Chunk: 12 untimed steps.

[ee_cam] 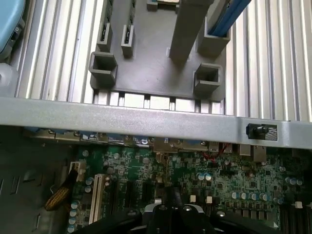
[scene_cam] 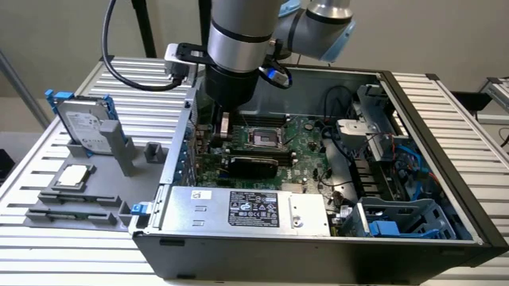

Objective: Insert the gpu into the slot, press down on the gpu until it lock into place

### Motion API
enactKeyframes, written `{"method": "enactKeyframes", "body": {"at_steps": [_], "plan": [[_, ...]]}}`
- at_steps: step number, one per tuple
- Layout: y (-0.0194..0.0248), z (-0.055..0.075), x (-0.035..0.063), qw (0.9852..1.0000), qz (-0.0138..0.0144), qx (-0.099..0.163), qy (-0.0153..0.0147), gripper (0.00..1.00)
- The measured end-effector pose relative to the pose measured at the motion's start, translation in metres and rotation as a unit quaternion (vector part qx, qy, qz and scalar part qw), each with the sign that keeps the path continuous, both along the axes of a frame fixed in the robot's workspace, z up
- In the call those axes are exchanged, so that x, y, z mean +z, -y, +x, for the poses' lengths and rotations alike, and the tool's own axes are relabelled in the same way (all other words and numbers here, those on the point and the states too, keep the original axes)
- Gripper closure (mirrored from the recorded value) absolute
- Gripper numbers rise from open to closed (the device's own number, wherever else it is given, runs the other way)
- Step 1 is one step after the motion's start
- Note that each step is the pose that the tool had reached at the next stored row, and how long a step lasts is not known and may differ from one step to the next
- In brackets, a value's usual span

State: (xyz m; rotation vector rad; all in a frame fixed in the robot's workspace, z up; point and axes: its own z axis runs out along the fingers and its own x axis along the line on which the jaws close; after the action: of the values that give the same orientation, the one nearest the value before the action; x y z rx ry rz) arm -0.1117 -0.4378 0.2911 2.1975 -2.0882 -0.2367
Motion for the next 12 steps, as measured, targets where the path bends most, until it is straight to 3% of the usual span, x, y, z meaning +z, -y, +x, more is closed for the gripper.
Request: {"method": "enactKeyframes", "body": {"at_steps": [4,12], "plan": [[0.0,-0.0021,0.0,0.9998,-0.0008,0.001,-0.0203,0.89],[0.0,-0.0027,-0.0002,0.9986,-0.0081,0.005,-0.0516,0.89]]}}
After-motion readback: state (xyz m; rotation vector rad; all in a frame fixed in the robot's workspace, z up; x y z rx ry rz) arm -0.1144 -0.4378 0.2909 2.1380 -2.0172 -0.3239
